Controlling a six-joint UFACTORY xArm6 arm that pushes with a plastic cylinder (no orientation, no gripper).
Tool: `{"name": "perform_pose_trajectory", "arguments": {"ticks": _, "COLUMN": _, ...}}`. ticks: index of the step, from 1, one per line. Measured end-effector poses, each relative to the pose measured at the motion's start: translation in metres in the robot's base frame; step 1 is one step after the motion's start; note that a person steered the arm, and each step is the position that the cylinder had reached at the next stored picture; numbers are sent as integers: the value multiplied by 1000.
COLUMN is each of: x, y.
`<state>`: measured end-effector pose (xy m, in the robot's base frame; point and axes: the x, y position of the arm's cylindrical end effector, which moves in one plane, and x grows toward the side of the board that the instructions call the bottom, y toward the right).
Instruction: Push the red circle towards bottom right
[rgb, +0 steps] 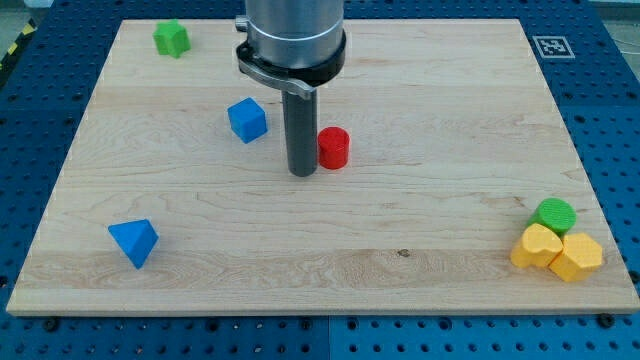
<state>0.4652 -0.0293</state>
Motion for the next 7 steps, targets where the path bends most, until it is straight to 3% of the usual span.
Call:
{"name": "perform_pose_trajectory", "arguments": {"ticks": 2, "x": -36, "y": -18}}
{"name": "perform_pose_trajectory", "arguments": {"ticks": 4, "x": -40, "y": 16}}
{"name": "perform_pose_trajectory", "arguments": {"ticks": 7, "x": -40, "y": 21}}
